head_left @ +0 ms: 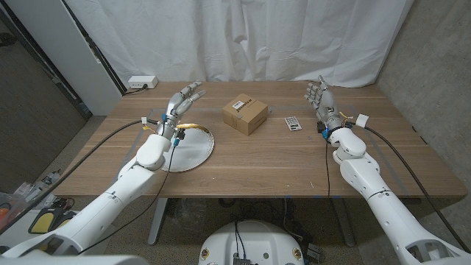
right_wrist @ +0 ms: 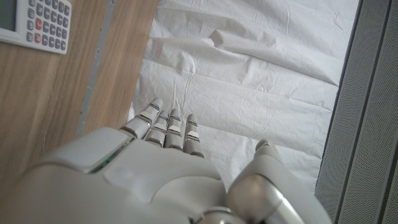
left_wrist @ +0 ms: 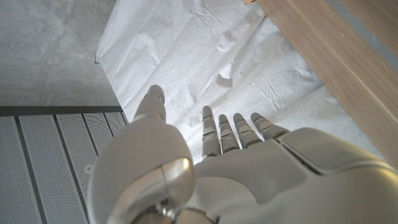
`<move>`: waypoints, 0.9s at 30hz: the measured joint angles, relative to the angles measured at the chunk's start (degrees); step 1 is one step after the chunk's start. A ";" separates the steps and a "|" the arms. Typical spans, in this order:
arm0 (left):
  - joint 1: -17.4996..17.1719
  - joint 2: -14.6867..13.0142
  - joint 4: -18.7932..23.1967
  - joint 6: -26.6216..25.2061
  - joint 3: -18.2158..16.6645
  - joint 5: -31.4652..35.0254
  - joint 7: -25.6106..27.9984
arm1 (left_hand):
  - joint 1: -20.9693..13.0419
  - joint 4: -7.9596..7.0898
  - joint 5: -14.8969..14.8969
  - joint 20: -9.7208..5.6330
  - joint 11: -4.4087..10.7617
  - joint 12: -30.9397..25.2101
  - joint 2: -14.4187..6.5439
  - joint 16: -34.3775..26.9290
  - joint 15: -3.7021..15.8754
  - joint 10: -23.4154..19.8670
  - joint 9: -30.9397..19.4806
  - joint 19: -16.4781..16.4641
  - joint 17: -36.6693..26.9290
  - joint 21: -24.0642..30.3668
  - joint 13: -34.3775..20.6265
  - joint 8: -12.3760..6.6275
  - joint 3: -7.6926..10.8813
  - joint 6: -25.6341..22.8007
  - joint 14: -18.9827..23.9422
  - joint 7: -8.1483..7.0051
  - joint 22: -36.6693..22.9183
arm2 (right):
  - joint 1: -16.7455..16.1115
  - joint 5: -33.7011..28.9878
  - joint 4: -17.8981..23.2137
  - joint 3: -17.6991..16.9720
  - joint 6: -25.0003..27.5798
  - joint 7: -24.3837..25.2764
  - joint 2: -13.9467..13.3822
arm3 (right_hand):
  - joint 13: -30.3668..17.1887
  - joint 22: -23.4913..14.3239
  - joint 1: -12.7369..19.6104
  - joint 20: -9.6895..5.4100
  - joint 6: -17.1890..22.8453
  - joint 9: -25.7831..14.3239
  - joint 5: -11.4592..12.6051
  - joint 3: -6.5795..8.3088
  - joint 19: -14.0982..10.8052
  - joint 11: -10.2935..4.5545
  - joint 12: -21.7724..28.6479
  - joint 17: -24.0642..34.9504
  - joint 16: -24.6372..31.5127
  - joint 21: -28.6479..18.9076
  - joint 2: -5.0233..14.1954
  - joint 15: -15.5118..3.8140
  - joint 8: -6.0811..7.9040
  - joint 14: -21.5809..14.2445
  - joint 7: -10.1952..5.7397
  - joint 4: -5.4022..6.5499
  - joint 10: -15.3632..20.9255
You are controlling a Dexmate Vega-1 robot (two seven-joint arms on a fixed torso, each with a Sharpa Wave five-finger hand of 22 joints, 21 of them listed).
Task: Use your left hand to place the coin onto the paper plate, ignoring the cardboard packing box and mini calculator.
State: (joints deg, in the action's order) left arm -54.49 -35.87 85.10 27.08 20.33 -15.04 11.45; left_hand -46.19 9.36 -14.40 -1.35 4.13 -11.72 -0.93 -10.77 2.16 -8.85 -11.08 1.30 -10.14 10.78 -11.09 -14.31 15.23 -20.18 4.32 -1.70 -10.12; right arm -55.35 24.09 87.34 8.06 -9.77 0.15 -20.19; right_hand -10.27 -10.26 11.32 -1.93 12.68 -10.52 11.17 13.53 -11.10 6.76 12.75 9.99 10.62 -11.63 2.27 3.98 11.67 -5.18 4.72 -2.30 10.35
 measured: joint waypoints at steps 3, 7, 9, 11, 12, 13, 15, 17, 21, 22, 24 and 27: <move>-0.28 -0.25 0.68 -0.51 0.00 1.29 1.15 | -1.07 0.31 0.00 0.00 0.00 0.00 -0.16 0.00 0.00 0.00 0.00 0.00 0.00 0.10 0.00 0.00 0.31 -0.22 0.00 -0.28 0.00 | 0.13 0.00 -0.18 0.05 -0.06 0.02 0.08 | 0.00 0.00 0.00 0.00 0.00 0.00 0.00 0.00 0.00 0.00 0.00 0.00 0.00 0.00 0.00 0.00 0.00 0.00 0.00 0.00 0.00; -0.77 -0.64 1.83 -1.52 0.00 3.65 3.26 | -4.42 0.82 0.22 1.63 -0.22 0.00 -0.13 0.00 -0.44 0.22 0.00 -0.34 0.00 0.27 0.00 0.00 0.82 -0.63 0.81 -1.29 0.00 | 0.18 -0.01 -0.32 0.06 -0.20 0.09 0.15 | 0.00 0.00 0.00 0.00 0.00 0.00 0.00 0.00 0.00 0.00 0.00 0.00 0.00 0.00 0.00 0.00 0.00 0.00 0.00 0.00 0.00; -1.05 -0.90 2.67 -2.26 0.00 4.98 4.36 | -5.60 0.82 0.45 2.60 -0.87 0.00 -0.15 0.00 -0.81 0.87 -0.17 -0.50 0.00 0.27 0.00 0.36 0.82 -0.34 1.06 -1.61 -0.06 | 0.18 -0.01 -0.36 0.06 -0.34 0.16 0.16 | 0.00 0.00 0.00 0.00 0.00 0.00 0.00 0.00 0.00 0.00 0.00 0.00 0.00 0.00 0.00 0.00 0.00 0.00 0.00 0.00 0.00; -1.28 -1.13 3.38 -2.99 0.07 6.49 5.57 | -6.64 0.59 0.47 2.89 -1.18 0.03 0.35 0.00 -1.26 1.58 -0.26 -0.41 0.00 0.27 0.01 0.40 1.05 -0.74 0.59 -2.02 -0.16 | 0.18 -0.01 -0.37 0.05 -0.37 0.20 0.17 | 0.00 0.00 0.00 0.00 0.00 0.00 0.00 0.00 0.00 0.00 0.00 0.00 0.00 0.00 0.00 0.00 0.00 0.00 0.00 0.00 0.00; -1.51 -1.35 4.15 -3.52 0.17 7.43 6.34 | -7.33 0.59 0.47 3.41 -1.51 0.26 0.41 0.00 -1.50 2.00 -0.26 -0.52 0.00 0.27 0.01 0.40 1.05 -1.07 0.35 -2.33 -0.17 | 0.18 -0.01 -0.38 0.03 -0.43 0.29 0.18 | 0.00 0.00 0.00 0.00 0.00 0.00 0.00 0.00 0.00 0.00 0.00 0.00 0.00 0.00 0.00 0.00 0.00 0.00 0.00 0.00 0.00; -1.55 -1.38 4.25 -3.64 0.19 7.63 6.48 | -7.57 0.59 0.47 3.90 -1.66 0.44 0.62 0.00 -1.80 2.50 -0.26 -0.56 0.00 0.35 0.01 0.40 1.05 -1.28 0.05 -2.50 -0.17 | 0.19 -0.01 -0.38 0.02 -0.43 0.30 0.18 | 0.00 0.00 0.00 0.00 0.00 0.00 0.00 0.00 0.00 0.00 0.00 0.00 0.00 0.00 0.00 0.00 0.00 0.00 0.00 0.01 0.00; -1.90 -1.58 5.25 -4.68 0.35 9.40 8.08 | -8.43 0.37 0.80 4.87 -2.08 0.51 0.60 0.40 -2.43 3.32 -0.26 -0.73 0.00 0.71 -0.05 0.39 1.27 -2.33 -0.59 -2.69 -0.16 | 0.18 -0.01 -0.39 -0.04 -0.47 0.38 0.20 | 0.00 0.00 0.00 0.00 0.00 0.00 -0.38 0.00 0.00 0.00 0.00 0.00 0.00 0.00 0.00 0.00 0.00 0.00 0.00 0.01 0.00; -1.96 -1.63 5.44 -5.18 0.40 10.34 8.93 | -9.41 0.48 0.88 5.18 -2.28 0.71 0.37 0.47 -2.92 4.37 -0.26 -0.79 0.00 0.71 -0.26 0.15 1.62 -3.47 -1.21 -3.00 -0.16 | 0.17 0.00 -0.41 -0.07 -0.51 0.42 0.20 | 0.00 0.00 0.00 0.00 0.27 0.00 -0.38 0.00 0.00 0.30 0.00 0.00 0.00 0.00 0.00 0.00 0.00 0.00 -0.27 0.01 0.30; -2.54 -1.95 7.04 -6.64 0.63 12.99 11.34 | -10.70 0.37 1.26 5.36 -1.88 0.92 0.31 0.63 -2.84 5.99 -0.26 -0.61 0.00 0.71 -0.27 -0.47 1.81 -6.07 -2.69 -3.58 -0.16 | 0.08 0.09 -0.52 -0.15 -0.66 0.48 0.25 | -0.12 0.00 0.00 0.00 0.26 0.00 -0.38 0.00 0.00 0.31 0.00 0.00 0.00 0.00 0.00 0.00 0.00 0.00 -0.26 0.01 0.31; -2.67 -2.04 7.42 -7.04 0.68 13.66 12.00 | -10.92 0.18 1.32 5.36 -1.90 0.92 0.12 0.63 -2.77 6.38 -0.26 -0.61 0.00 0.71 -0.22 -0.54 2.00 -6.53 -3.04 -3.63 -0.16 | 0.06 0.10 -0.54 -0.15 -0.66 0.49 0.27 | -0.23 0.00 0.00 0.00 0.26 0.00 -0.38 0.00 0.00 0.31 0.00 0.00 0.00 0.00 0.00 0.00 0.00 0.00 -0.26 0.01 0.31; -2.82 -2.14 7.86 -7.63 0.74 14.71 12.97 | -11.81 0.17 1.32 5.36 -1.76 0.92 0.11 0.63 -2.59 7.08 -0.26 -0.61 0.00 0.71 -0.11 -0.56 2.01 -7.31 -3.33 -3.60 -0.16 | -0.02 0.11 -0.55 -0.16 -0.69 0.52 0.30 | -0.29 0.00 0.00 0.00 0.26 0.00 -0.38 0.00 0.00 0.31 0.00 0.00 0.00 0.00 0.00 0.00 0.00 0.00 -0.26 0.01 0.31; -3.09 -2.31 8.70 -8.75 0.94 16.57 14.47 | -12.38 0.17 1.32 5.36 -1.76 0.92 0.14 0.63 -2.32 7.48 -0.26 -0.61 -0.01 0.71 -0.08 -0.56 2.01 -7.93 -3.61 -2.99 -0.25 | -0.13 0.13 -0.56 -0.19 -0.87 0.60 0.38 | -0.30 0.00 0.00 0.00 0.26 0.00 -0.37 0.00 0.01 0.31 0.00 0.29 0.00 0.00 0.00 0.00 0.00 0.00 -0.26 0.01 0.31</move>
State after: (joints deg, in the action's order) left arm -57.59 -38.19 93.80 18.34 21.27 1.53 25.92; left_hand -58.56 9.53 -13.08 4.01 2.36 -10.80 -0.80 -10.15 -0.16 -1.36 -11.35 0.69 -10.14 11.49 -11.18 -14.87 17.24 -28.11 0.71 -4.70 -10.38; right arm -55.48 24.23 86.78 7.88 -10.64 0.75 -19.81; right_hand -10.56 -10.26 11.31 -1.94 12.94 -10.52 10.80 13.53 -11.10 7.07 12.75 10.28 10.62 -11.63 2.26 3.98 11.67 -5.18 4.46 -2.30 10.66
